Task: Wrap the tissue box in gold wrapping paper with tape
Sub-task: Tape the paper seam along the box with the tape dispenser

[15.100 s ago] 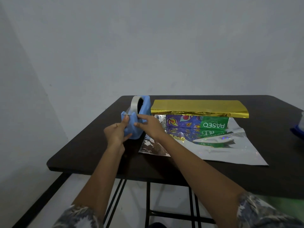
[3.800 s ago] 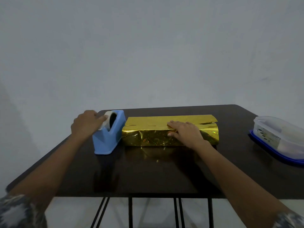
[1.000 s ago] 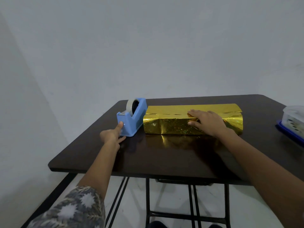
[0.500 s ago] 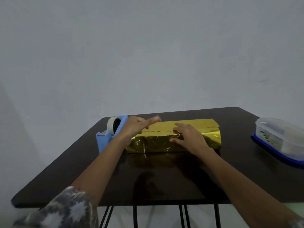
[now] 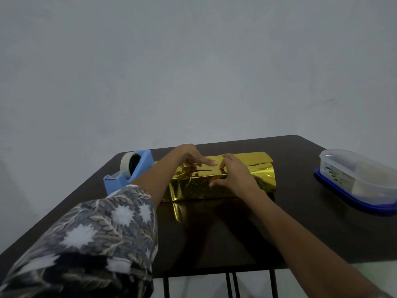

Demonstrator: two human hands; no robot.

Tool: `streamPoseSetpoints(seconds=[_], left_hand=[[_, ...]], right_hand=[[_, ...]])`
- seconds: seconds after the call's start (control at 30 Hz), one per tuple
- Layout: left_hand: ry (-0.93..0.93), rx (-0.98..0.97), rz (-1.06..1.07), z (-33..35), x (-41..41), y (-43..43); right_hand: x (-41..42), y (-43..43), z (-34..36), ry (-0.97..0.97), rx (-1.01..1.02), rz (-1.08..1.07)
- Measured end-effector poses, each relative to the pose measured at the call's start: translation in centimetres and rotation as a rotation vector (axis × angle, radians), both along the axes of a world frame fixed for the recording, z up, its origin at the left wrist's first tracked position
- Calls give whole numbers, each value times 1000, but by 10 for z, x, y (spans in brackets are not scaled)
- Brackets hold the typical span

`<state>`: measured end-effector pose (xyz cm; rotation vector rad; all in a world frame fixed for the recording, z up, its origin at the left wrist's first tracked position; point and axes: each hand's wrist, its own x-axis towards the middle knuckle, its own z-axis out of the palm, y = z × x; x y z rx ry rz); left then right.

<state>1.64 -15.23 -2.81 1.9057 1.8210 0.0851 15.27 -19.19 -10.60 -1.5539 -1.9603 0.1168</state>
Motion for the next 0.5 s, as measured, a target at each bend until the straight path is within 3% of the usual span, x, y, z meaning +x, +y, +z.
streamPoseSetpoints(seconds=[0.5], left_hand=[[199,-82,-6,11,13,-5]], right_hand=[[-3,-3,2,-6,24,-45]])
